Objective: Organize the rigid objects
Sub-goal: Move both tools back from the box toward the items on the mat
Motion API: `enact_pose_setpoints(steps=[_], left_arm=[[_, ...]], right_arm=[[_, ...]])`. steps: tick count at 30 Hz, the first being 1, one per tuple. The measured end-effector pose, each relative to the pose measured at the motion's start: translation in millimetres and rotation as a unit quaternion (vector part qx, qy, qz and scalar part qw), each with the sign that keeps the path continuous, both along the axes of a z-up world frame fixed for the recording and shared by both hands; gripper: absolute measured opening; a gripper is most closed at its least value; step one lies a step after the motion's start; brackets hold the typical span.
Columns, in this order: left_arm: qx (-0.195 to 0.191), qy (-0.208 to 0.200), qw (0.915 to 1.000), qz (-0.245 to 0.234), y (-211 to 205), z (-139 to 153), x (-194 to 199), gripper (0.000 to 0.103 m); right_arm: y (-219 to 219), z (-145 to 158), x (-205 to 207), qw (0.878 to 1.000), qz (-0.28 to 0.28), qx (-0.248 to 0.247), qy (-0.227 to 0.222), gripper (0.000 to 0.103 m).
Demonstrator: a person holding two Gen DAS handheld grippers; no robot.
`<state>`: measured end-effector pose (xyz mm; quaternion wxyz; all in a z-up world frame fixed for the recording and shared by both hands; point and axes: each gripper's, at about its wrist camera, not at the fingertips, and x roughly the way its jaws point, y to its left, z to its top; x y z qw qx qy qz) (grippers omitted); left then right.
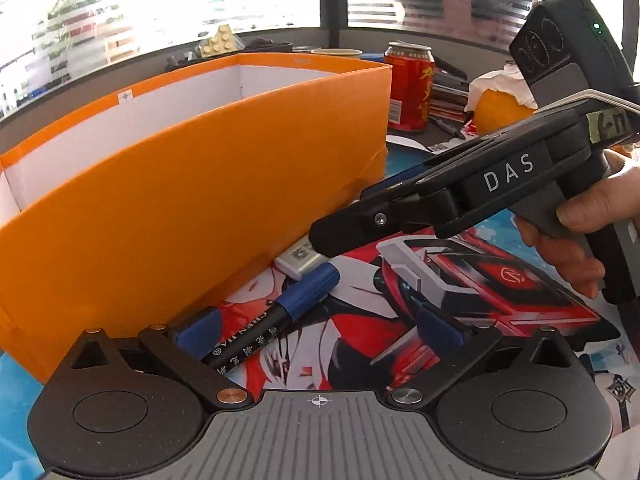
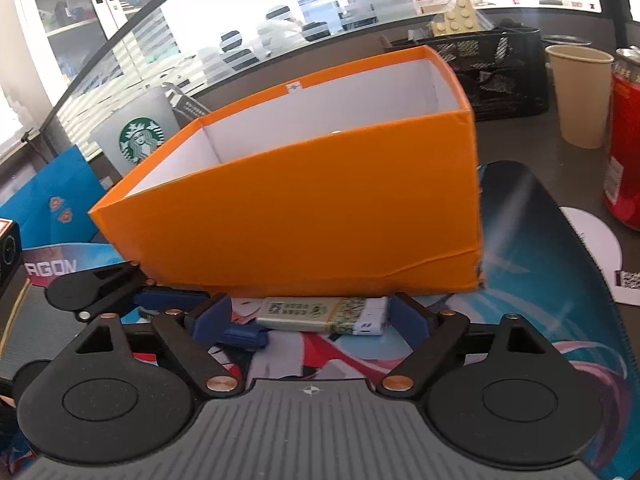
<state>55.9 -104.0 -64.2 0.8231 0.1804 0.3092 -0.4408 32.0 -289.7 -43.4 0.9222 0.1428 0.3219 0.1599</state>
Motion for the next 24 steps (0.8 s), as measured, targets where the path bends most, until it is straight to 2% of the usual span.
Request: enact_pose_setpoints(steps=[9, 12, 14, 17, 19, 22, 24], left_arm=[[0.002, 0.002, 0.9999, -0.013, 15, 1, -30, 0.103], [0.006, 0.007, 0.9997, -0.022, 19, 2, -48, 0.103], [0.011, 0.008, 0.9994, -0.031, 20, 2, -56, 0.103], [0.015, 0.011, 0.9998, -0.009, 21, 3, -53, 0.103], [0.016, 0.011, 0.9998, 0.005, 20, 3, -47, 0.103], [0.018, 0.013, 0.9994, 0.027, 20, 3, -39, 0.103], [0.018, 0.012, 0.9994, 0.027, 21, 3, -39, 0.103]], right_arm=[[20, 3, -11, 0.997, 0.074, -0.025, 0.007, 0.089], [22, 4, -19, 0.994, 0.106, -0.019, 0.013, 0.089], [19, 5, -23, 0.994, 0.107, -0.016, 0.01, 0.089], [12, 7, -25, 0.996, 0.082, -0.041, -0.009, 0.089], [12, 5, -21, 0.994, 0.081, -0.069, -0.015, 0.084], [14, -1, -15, 0.989, 0.11, -0.099, -0.031, 0.072], [14, -3, -11, 0.985, 0.127, -0.11, -0.044, 0.068]])
